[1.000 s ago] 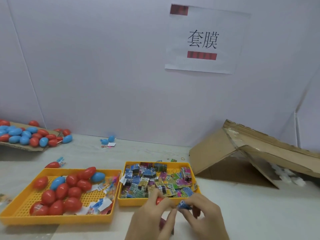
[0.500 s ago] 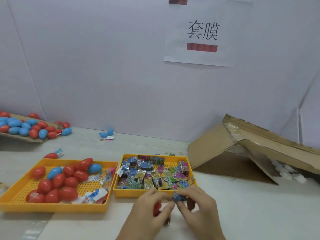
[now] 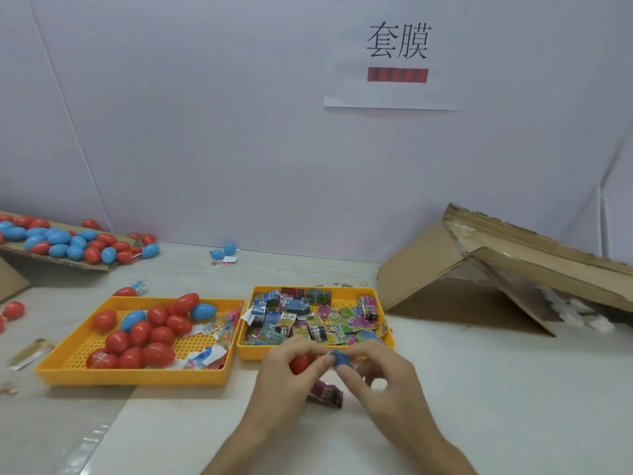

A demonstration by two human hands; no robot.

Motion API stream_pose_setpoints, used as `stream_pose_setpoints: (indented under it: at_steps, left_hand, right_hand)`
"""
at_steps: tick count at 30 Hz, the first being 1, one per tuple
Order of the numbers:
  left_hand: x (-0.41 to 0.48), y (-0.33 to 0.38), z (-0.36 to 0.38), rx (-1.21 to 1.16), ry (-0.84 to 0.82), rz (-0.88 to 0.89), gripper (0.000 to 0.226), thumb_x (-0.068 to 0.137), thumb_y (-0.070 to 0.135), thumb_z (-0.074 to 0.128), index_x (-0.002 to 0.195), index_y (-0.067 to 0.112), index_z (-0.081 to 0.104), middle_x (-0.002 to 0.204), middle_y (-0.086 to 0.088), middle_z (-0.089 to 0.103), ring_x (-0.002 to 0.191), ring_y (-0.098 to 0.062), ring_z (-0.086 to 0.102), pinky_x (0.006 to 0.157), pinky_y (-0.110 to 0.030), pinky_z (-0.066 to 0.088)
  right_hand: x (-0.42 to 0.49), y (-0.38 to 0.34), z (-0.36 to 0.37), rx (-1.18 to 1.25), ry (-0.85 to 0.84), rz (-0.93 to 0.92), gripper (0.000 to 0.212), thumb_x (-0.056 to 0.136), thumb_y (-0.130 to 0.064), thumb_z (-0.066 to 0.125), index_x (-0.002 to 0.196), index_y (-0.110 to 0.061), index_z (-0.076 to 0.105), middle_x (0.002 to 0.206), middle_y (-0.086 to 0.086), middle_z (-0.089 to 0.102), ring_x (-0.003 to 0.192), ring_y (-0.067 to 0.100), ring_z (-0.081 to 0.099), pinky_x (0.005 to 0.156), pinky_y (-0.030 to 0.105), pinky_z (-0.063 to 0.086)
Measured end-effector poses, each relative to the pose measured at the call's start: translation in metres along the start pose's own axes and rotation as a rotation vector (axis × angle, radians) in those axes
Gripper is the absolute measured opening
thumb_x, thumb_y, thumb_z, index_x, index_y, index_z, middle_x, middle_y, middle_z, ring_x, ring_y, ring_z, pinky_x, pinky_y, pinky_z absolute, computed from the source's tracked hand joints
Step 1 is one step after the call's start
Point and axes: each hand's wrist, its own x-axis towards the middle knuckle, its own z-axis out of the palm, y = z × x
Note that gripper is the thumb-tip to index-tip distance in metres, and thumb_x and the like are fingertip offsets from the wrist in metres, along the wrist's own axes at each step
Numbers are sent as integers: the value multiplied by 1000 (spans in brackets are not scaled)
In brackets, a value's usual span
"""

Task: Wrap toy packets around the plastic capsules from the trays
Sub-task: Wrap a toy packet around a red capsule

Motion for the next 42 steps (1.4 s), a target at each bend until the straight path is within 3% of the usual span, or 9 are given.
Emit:
stream_pose_setpoints:
  at_steps: [4,7,10,15,20,23,30,34,42]
  left_hand:
    - [-2,1,2,45,-74,50,15,92,17,73,88,30,80,85,15,69,87,-14,64,75,-32,54]
    - [-4,3,4,48,-121,57,14,93,15,70,93,26,79,86,17,67,87,-13,63,78,-43,56]
    - [-5,5,2,34,-103,47,13,93,12,70,98,21,79,89,14,68,87,-13,66,76,-40,58]
    - [-4,8,-5,-26,-78,47,21,92,5,70,97,23,79,91,-2,69,78,-7,66,61,-15,51]
    - [-3,10,-9,-113,-72,20,24,92,9,72,104,29,78,77,1,59,63,-5,58,56,-19,49]
    - [-2,11,-12,-132,-68,-4,25,90,16,75,94,41,78,76,3,60,66,-6,58,59,-24,53]
    - [-3,15,-10,-142,-74,31,17,84,29,78,88,47,77,86,0,66,75,-1,62,64,-19,53]
    - [-3,16,-8,-161,-76,35,10,86,25,78,92,33,80,87,0,72,82,-11,67,70,-22,56]
    - [-4,19,-10,-197,-173,25,15,93,10,70,84,21,75,74,13,64,64,0,57,51,-14,43]
  right_hand:
    - [1,1,-7,160,-19,162,12,94,-7,67,94,-17,74,85,1,74,67,23,71,66,27,56]
    - [1,-1,-10,212,-11,219,10,92,-2,68,93,-10,74,83,4,74,66,24,72,63,23,52]
    - [1,-3,-12,264,1,250,10,90,-1,70,94,-10,74,81,5,75,67,22,71,62,24,52]
    - [0,-4,-9,393,-12,299,15,88,2,72,97,-10,73,87,10,76,73,23,72,67,28,56]
    - [3,-9,-8,502,19,272,21,73,-12,81,92,-17,75,93,11,76,83,29,74,72,30,58]
    - [4,-10,-9,510,30,247,26,71,-14,83,95,-19,75,101,12,75,91,32,74,77,33,59]
    - [4,-14,-12,516,3,216,26,73,-15,82,97,-19,75,105,11,74,93,31,73,81,40,59]
    - [2,-20,-10,503,-66,208,24,76,-14,79,98,-22,75,101,8,75,89,28,74,77,32,59]
    - [1,-27,-12,451,-135,218,30,76,-14,78,103,-28,76,99,6,76,87,22,73,70,23,54]
